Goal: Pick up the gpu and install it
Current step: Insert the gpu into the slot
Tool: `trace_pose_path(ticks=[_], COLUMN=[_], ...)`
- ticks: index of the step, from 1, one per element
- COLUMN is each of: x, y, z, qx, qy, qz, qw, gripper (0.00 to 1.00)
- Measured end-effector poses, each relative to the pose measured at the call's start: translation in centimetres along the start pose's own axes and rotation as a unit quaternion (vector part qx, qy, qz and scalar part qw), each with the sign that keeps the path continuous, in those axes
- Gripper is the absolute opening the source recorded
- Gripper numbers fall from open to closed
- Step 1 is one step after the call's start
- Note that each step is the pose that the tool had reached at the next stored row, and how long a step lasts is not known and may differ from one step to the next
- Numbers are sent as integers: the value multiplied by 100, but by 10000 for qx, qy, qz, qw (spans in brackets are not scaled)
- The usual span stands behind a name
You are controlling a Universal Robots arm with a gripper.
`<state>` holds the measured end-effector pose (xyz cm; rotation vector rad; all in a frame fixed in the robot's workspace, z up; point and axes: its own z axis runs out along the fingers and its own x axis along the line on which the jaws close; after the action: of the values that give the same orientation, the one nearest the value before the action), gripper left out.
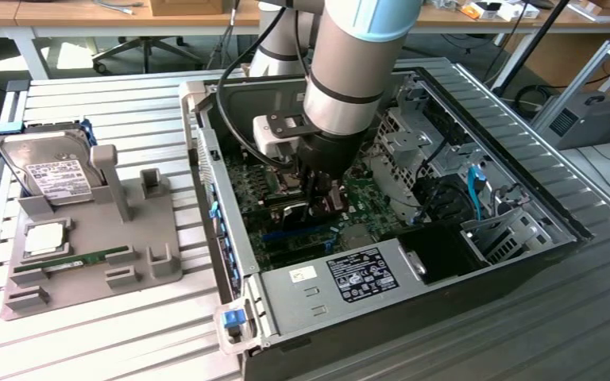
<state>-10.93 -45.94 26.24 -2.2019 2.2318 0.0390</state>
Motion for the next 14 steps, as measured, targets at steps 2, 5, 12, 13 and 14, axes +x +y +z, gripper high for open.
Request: trace_pose_path(ticks=[2,5,12,13,14], x=[0,0,1,1,1], y=[0,0,0,0,0], z=[1,17,40,40,41], qx=[0,0,-1,0,0], qy=[-2,-2,-1,-1,-1], qz=[0,0,0,0,0], qw=[10000,10000,10000,10000,10000], gripper=[27,27,27,27,27])
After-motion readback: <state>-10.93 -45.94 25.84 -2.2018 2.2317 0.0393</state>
